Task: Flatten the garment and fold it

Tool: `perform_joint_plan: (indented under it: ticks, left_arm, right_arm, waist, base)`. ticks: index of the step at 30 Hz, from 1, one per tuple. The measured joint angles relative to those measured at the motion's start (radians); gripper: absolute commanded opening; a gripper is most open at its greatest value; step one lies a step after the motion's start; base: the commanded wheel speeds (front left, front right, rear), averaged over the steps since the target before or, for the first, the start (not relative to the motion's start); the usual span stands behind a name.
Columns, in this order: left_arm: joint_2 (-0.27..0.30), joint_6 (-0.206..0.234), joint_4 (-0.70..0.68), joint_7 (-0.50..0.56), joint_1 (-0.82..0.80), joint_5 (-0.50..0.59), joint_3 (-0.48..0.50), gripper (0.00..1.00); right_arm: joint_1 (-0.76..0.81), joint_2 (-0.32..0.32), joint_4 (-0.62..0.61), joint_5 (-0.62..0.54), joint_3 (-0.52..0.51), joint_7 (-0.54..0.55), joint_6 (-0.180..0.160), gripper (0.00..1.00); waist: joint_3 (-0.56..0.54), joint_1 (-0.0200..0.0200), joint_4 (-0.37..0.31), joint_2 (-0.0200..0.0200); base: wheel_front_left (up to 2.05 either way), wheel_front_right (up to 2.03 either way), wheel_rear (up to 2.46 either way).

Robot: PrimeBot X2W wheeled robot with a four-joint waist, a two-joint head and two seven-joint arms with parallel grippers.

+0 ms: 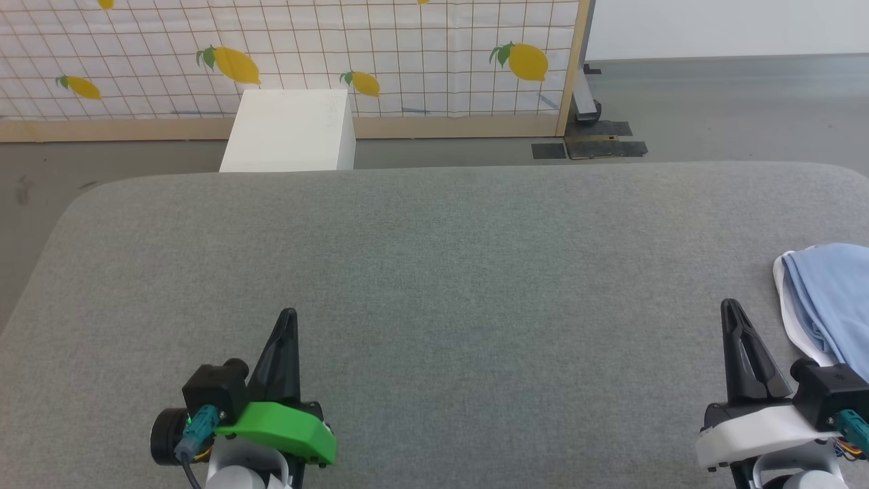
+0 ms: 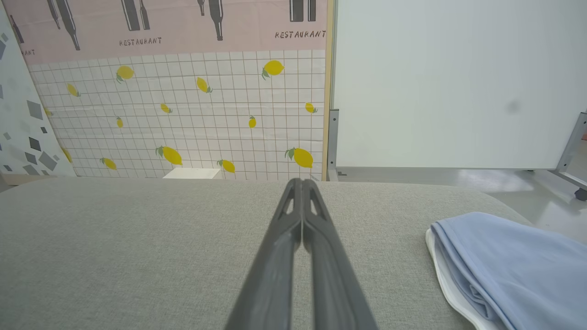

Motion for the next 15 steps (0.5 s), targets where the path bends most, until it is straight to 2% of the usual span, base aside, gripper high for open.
perform_joint_plan:
  ticks: [15]
  left_arm:
    - [0.000, 0.000, -0.007, 0.009, 0.000, 0.004, 0.003, 0.00]
  right_arm:
    - [0.000, 0.000, -0.001, -0.001, 0.004, 0.009, 0.000, 0.00]
  waist:
    - [0.000, 0.0000, 0.000, 0.0000]
  base:
    - [0.00, 0.00, 0.00]
